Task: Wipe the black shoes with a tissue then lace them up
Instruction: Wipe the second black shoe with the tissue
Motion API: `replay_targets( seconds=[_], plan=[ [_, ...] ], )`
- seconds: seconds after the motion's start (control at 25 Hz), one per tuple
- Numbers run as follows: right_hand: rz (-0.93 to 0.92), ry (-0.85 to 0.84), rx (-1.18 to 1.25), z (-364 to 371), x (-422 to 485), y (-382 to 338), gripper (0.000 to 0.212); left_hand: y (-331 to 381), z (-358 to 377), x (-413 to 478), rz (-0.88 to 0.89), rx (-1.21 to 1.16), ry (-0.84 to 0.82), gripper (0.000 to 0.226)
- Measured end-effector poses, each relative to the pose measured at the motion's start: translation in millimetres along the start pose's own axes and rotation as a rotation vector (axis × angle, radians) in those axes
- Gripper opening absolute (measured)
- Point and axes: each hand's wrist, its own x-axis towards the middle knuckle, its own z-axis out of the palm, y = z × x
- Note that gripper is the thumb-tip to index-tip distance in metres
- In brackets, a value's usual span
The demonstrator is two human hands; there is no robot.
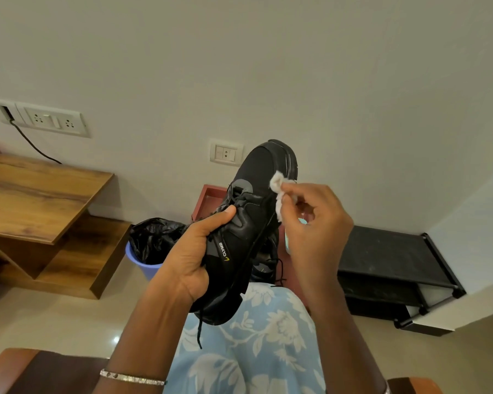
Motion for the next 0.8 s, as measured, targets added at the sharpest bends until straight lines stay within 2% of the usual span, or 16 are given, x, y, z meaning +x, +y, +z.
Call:
replay_targets(
  seconds=[0.16,0.32,0.44,0.8],
  plan=[
    [-0.018,-0.005,-0.044,-2,20,-1,0.022,-3,-2,3,-0.019,-0.032,-0.018,0.028],
    [-0.075,0.068,-0.063,6,-26,-9,0.021,-3,-4,5,-0.051,-0.144,-0.091,0.027],
    [-0.094,0.054,-0.035,11,-51,-13,0.019,0,-5,8,-0.025,-0.196,-0.114,0.025],
    [-0.09,0.079,-0.107,8,17,0,0.021,-8,1,4,-0.068,-0.165,-0.136,0.024]
  ],
)
